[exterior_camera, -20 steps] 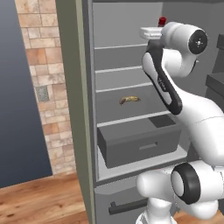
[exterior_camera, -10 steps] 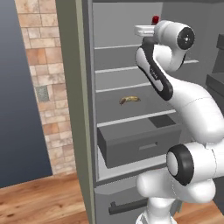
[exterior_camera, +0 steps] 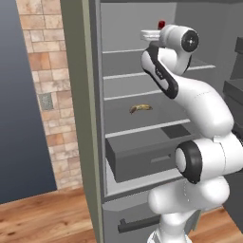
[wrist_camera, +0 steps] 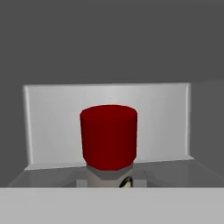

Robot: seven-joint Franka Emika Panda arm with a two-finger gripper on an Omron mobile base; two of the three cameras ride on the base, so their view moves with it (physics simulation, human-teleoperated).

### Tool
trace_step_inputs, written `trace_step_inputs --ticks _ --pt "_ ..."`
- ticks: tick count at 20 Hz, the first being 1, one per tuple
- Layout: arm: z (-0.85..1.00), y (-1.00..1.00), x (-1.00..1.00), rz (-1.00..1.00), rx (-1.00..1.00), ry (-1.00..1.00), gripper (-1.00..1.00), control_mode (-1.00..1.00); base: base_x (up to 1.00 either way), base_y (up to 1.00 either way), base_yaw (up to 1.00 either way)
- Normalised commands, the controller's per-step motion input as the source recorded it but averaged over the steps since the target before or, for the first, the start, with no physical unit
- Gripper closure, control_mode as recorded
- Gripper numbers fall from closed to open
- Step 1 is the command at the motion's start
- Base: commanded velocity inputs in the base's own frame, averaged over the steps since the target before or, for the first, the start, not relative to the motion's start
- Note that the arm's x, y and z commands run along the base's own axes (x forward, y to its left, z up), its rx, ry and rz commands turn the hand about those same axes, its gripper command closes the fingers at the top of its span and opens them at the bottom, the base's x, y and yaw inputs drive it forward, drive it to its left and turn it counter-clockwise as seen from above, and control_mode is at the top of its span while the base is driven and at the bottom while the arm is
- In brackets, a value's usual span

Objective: Place the liquor on the top shelf of the fridge to keep it out of children's reach, and place the banana and lime on lower shelves for easy access.

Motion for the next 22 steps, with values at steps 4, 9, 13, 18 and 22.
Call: trace_step_inputs --ticks 4,9,13,18,22 --pt "-0.24 0.00 0.45 0.00 0.00 0.04 1.00 -1.00 0.00 0.00 0.00" --pt "-0.10 0.00 0.47 0.00 0.00 0.01 1.00 -1.00 0.00 0.00 0.00" --pt "0.00 0.00 0.44 0.00 0.00 0.00 1.00 -1.00 0.00 0.00 0.00" --pt "0.00 0.00 0.43 0.00 0.00 0.00 1.00 -1.00 0.00 0.00 0.00" --pt "0.00 0.00 0.46 0.00 0.00 0.00 1.00 -1.00 0.00 0.00 0.00"
